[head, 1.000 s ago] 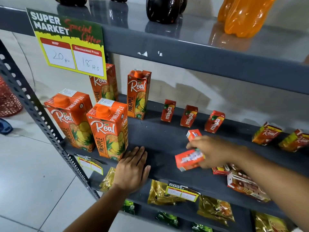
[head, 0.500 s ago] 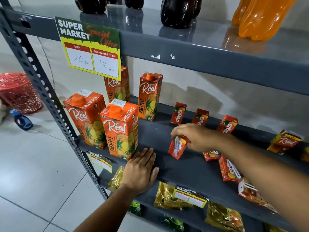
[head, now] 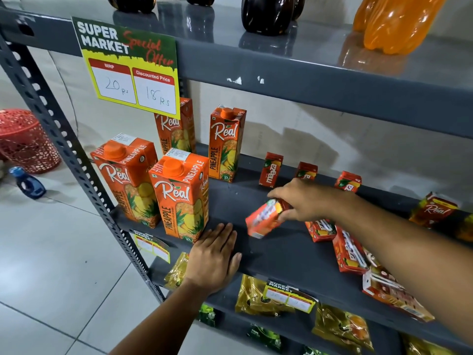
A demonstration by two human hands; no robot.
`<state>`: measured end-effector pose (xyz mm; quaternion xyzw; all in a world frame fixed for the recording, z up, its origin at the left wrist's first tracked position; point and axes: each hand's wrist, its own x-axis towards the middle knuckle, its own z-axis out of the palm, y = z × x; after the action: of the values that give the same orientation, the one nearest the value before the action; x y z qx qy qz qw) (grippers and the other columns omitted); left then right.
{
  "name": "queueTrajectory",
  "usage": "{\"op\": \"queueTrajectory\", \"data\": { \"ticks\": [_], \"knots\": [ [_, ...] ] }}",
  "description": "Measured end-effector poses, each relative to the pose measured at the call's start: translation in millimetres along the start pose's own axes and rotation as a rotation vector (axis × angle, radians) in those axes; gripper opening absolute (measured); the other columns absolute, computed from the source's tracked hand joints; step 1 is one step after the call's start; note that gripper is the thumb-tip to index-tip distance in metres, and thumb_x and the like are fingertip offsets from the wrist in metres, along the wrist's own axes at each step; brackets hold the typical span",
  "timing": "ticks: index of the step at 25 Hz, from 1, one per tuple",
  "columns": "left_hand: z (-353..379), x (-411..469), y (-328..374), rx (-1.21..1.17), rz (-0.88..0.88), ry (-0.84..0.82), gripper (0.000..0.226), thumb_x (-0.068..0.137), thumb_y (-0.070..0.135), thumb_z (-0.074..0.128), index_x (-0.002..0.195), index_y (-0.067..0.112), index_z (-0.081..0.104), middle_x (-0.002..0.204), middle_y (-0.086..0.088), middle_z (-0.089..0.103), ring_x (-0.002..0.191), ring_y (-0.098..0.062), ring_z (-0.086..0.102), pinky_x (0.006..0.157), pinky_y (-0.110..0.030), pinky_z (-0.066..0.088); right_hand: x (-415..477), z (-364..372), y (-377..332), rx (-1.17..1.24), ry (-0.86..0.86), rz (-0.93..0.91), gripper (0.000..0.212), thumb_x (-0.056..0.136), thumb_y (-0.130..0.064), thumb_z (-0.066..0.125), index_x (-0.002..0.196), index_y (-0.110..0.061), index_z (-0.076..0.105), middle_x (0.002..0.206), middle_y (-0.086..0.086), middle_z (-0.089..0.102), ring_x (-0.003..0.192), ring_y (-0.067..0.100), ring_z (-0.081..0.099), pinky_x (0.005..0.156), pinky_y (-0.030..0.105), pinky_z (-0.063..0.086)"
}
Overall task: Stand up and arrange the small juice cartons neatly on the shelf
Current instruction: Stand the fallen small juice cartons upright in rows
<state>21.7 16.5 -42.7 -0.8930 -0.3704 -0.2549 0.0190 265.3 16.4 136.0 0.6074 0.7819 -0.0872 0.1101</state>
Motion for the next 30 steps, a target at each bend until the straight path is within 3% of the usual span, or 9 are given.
{"op": "queueTrajectory", "data": {
  "ticks": [3,5,7,9,12,17,21,24,30],
  "knots": [
    [1,0,-1,-0.021,0.016,0.025,0.049,0.093,0.041,0.041,0.119,0.005,0.064,0.128,-0.013,0.063,0.120,-0.030,0.057,0.099,-0.042,0.046,7,3,-15,-0.044,0.108,0.165,0.033,0.085,-0.052,0.060,0.099,-0.022,0.062,0.088,0.003,0.062,0.085,0.026,0.063,0.071,0.039,0.055],
    [2,0,0,-0.023,0.012,0.023,0.050,0.094,0.041,0.040,0.119,0.005,0.064,0.129,-0.014,0.062,0.120,-0.030,0.057,0.099,-0.042,0.045,16,15,-26,0.017,0.117,0.167,0.048,0.079,-0.050,0.068,0.117,-0.023,0.055,0.111,0.006,0.059,0.099,0.028,0.060,0.078,0.042,0.053],
    [1,0,0,-0.029,0.005,0.011,0.050,0.094,0.041,0.040,0.121,0.006,0.063,0.130,-0.014,0.062,0.121,-0.030,0.056,0.100,-0.042,0.045,25,32,-35,0.053,-0.046,0.148,0.082,0.073,-0.041,0.078,0.140,-0.025,0.032,0.138,0.008,0.041,0.120,0.031,0.047,0.090,0.046,0.049],
    [1,-1,0,-0.035,0.000,0.002,0.050,0.094,0.041,0.041,0.121,0.006,0.063,0.130,-0.014,0.061,0.121,-0.030,0.056,0.100,-0.042,0.045,33,45,-35,0.068,-0.053,0.183,0.092,0.075,-0.026,0.078,0.145,-0.026,0.020,0.146,0.009,0.031,0.129,0.034,0.036,0.097,0.047,0.044],
    [0,0,0,-0.035,-0.001,-0.002,0.050,0.094,0.042,0.040,0.121,0.006,0.063,0.130,-0.013,0.061,0.122,-0.030,0.055,0.101,-0.041,0.043,39,52,-24,0.146,0.082,0.241,0.081,0.081,-0.014,0.070,0.145,-0.029,0.022,0.141,0.009,0.038,0.127,0.032,0.038,0.100,0.048,0.042],
    [-1,0,0,-0.032,-0.008,-0.027,0.052,0.094,0.044,0.037,0.122,0.007,0.062,0.130,-0.012,0.062,0.122,-0.029,0.055,0.103,-0.041,0.042,34,64,-13,0.484,0.201,0.318,0.059,0.084,-0.017,0.071,0.135,-0.026,0.045,0.133,0.010,0.053,0.119,0.026,0.053,0.099,0.039,0.045],
    [-2,0,0,-0.037,-0.013,-0.046,0.051,0.094,0.043,0.039,0.122,0.007,0.062,0.130,-0.013,0.061,0.122,-0.030,0.055,0.102,-0.042,0.043,23,36,-7,0.502,0.298,0.281,0.058,0.079,-0.019,0.077,0.131,-0.022,0.053,0.133,0.007,0.058,0.118,0.023,0.055,0.099,0.035,0.044],
    [-1,0,0,-0.043,-0.017,-0.051,0.050,0.094,0.041,0.040,0.122,0.006,0.062,0.131,-0.013,0.061,0.121,-0.030,0.056,0.101,-0.042,0.043,22,8,-12,0.433,0.306,0.155,0.047,0.080,-0.022,0.076,0.124,-0.024,0.058,0.127,0.005,0.061,0.113,0.022,0.058,0.087,0.030,0.046],
    [-8,2,5,-0.046,-0.045,-0.093,0.050,0.093,0.039,0.040,0.122,0.005,0.061,0.132,-0.015,0.060,0.122,-0.031,0.055,0.100,-0.044,0.045,21,6,-33,0.297,0.314,0.162,0.042,0.083,-0.025,0.073,0.123,-0.022,0.060,0.127,0.006,0.061,0.111,0.024,0.058,0.089,0.038,0.050]
  ]
}}
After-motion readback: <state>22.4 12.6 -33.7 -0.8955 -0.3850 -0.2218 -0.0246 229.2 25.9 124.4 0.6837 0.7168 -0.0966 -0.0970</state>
